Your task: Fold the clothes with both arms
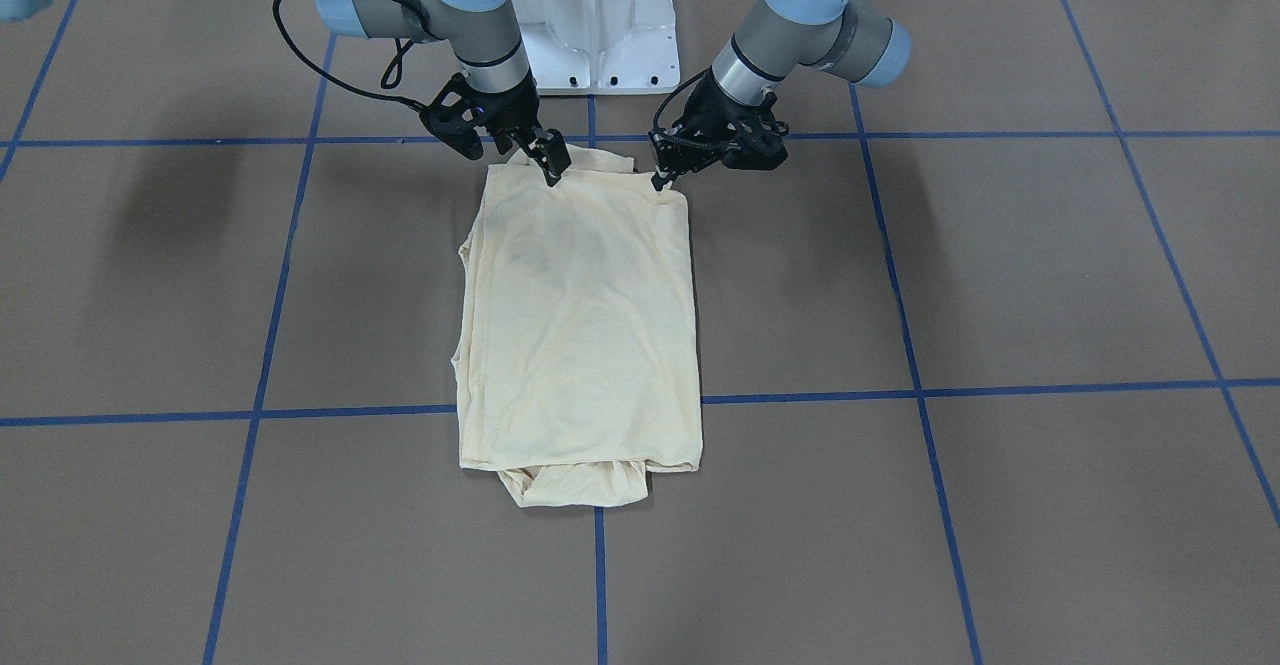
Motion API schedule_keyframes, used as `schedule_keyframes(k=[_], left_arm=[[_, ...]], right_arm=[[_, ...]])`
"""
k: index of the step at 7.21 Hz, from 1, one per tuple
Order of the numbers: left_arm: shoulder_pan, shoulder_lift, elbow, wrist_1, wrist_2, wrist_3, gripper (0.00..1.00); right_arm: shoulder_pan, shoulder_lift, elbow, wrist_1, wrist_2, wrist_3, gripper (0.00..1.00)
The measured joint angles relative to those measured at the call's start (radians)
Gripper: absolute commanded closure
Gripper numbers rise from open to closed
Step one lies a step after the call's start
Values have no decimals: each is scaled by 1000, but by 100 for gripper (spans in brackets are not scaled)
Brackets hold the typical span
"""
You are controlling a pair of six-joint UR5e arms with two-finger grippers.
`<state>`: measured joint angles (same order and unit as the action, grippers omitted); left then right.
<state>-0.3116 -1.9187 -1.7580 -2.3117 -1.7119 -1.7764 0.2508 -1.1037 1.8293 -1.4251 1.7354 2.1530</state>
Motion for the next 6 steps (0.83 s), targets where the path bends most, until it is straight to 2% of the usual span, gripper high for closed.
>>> schedule_keyframes(k=[6], left_arm=[[1, -2, 1, 0, -2, 0, 100]], right_arm=[[-13, 9, -7, -42, -1, 26, 2]])
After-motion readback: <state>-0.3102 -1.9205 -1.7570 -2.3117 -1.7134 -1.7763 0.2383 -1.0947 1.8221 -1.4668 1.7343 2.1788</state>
